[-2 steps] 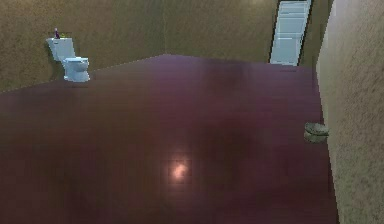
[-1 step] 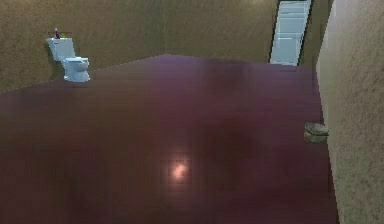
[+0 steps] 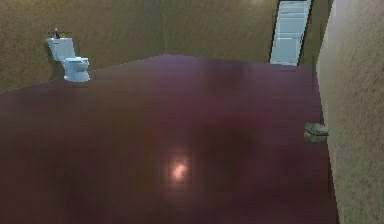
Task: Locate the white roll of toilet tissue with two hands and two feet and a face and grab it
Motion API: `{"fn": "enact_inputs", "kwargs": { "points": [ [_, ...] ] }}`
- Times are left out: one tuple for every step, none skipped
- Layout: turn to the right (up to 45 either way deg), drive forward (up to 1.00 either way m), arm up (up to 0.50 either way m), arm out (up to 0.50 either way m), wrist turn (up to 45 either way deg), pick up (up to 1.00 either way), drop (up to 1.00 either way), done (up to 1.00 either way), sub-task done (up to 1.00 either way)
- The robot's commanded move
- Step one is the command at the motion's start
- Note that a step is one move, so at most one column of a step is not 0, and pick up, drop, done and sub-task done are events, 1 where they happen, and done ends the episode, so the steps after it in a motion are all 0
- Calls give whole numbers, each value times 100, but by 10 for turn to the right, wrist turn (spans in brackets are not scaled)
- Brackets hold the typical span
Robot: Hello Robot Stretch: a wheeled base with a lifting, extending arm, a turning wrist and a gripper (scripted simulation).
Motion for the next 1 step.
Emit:
{"fn": "enact_inputs", "kwargs": {
  "points": [
    [0, 0, 0, 0, 150, 0, 0, 0, 0]
  ]
}}
